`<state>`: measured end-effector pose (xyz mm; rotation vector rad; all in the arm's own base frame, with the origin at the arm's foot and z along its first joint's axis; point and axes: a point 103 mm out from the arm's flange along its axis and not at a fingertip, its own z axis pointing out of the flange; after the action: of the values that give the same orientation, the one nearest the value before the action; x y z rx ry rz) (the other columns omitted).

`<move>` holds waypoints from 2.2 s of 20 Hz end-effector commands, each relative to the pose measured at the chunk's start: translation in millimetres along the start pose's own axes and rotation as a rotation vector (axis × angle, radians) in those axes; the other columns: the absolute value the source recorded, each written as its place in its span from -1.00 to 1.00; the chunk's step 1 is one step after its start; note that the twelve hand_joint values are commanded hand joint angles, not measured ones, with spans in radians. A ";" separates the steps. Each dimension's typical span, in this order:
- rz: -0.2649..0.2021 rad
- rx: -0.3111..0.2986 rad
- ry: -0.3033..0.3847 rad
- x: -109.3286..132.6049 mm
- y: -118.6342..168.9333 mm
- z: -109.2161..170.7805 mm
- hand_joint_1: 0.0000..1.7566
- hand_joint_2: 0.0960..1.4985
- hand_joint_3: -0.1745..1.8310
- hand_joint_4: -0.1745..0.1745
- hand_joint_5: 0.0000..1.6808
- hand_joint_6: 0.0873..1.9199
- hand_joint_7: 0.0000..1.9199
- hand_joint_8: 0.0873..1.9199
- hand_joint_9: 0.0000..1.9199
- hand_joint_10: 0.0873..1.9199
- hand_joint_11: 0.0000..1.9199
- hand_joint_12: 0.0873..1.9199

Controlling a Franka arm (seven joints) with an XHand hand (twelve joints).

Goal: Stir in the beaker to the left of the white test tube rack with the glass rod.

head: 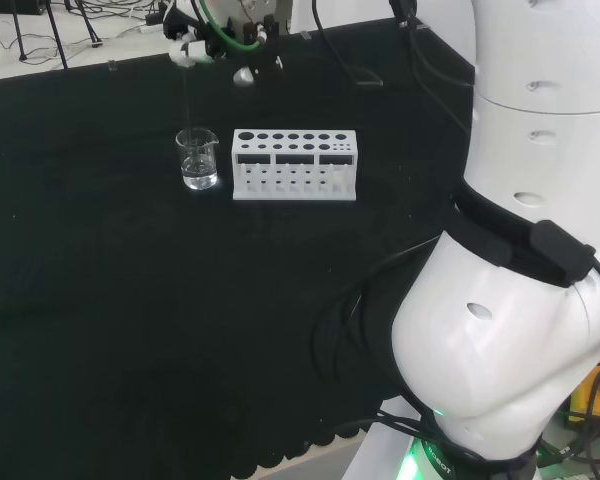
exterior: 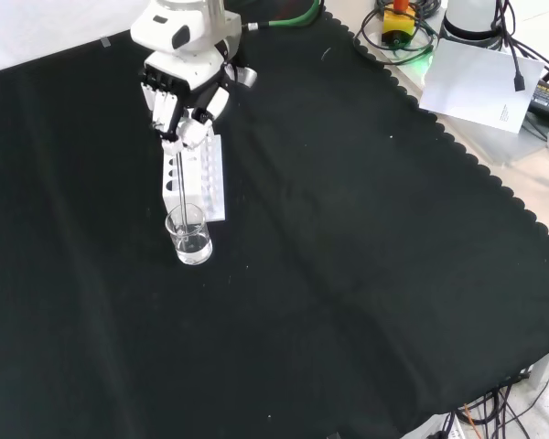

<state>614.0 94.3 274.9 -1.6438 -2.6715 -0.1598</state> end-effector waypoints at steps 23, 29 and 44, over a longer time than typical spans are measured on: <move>0.089 0.033 -0.031 -23.5 -16.6 2.5 0.47 0.54 -1.00 -1.00 0.23 -0.38 0.09 0.26 0.68 0.02 0.71 -0.22; 0.041 0.052 -0.028 7.6 -13.3 6.9 0.47 0.54 -1.00 -1.00 0.23 -0.38 0.09 0.25 0.68 0.02 0.71 -0.22; 0.065 0.041 -0.024 -10.9 2.4 8.0 0.47 0.54 -1.00 -1.00 0.23 -0.38 0.10 0.25 0.68 0.02 0.71 -0.22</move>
<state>624.2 101.5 264.0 -1.6955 -2.6298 -0.0952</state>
